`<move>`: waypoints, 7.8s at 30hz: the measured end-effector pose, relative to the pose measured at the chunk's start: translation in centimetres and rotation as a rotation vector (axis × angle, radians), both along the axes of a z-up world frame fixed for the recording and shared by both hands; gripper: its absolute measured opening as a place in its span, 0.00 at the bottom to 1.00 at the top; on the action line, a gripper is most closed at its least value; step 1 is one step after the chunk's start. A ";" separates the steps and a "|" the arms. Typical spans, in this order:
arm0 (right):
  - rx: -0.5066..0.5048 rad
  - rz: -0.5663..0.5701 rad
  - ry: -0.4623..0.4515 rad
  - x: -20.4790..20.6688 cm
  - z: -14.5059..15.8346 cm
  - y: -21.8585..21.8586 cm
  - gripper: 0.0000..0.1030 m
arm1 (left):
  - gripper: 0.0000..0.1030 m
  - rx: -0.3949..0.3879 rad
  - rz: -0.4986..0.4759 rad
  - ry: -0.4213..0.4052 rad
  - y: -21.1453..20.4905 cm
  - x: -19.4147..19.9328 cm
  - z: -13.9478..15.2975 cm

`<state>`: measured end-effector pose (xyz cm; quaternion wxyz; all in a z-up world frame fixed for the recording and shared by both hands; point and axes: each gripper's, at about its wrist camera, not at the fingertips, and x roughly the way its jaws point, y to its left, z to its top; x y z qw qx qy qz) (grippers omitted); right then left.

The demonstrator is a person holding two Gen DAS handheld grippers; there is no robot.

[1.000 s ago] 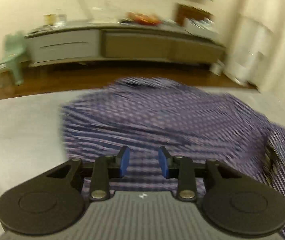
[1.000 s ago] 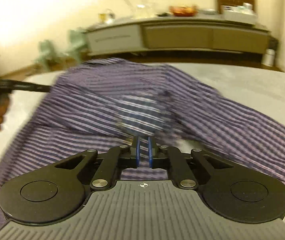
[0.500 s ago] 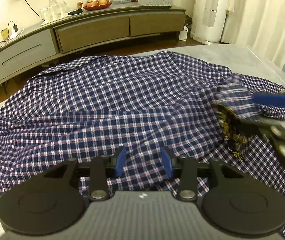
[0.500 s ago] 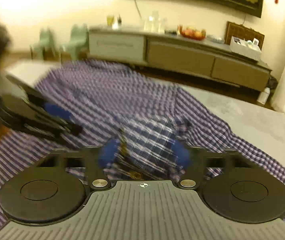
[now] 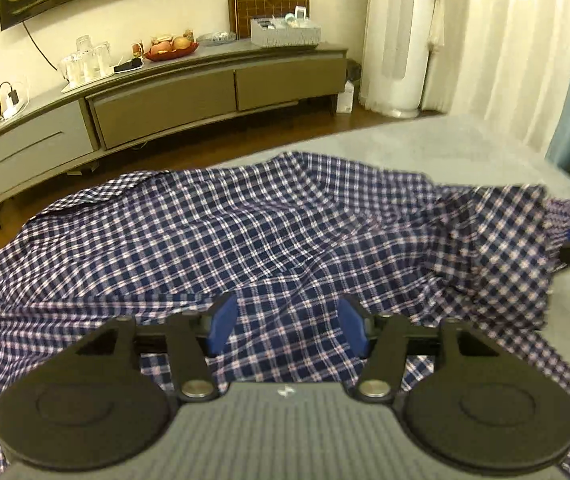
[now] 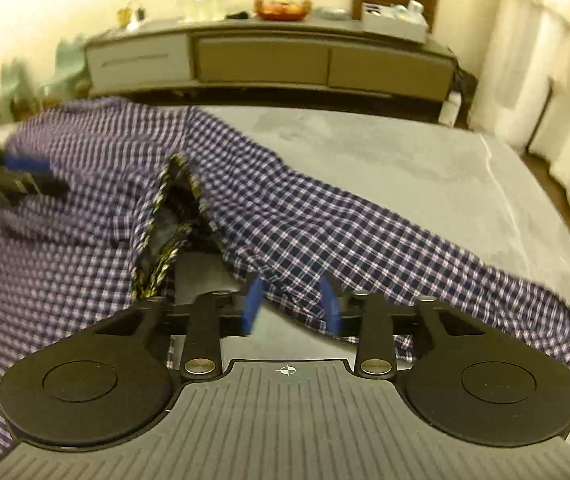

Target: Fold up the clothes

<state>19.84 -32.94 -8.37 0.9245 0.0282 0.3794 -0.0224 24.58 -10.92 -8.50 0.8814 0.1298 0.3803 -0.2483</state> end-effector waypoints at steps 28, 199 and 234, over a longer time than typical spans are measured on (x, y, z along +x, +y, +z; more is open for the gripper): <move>0.231 0.237 -0.220 -0.9 3.3 4.6 0.05 | 0.86 -0.511 -0.007 0.252 4.8 -1.5 2.9; -0.045 0.109 0.005 -21.6 -6.2 4.0 0.24 | 0.05 -0.629 0.613 -0.310 13.1 0.6 17.5; -0.313 0.220 -0.176 -25.9 -5.5 13.2 0.01 | 0.05 -0.664 0.615 -0.454 18.9 1.4 22.0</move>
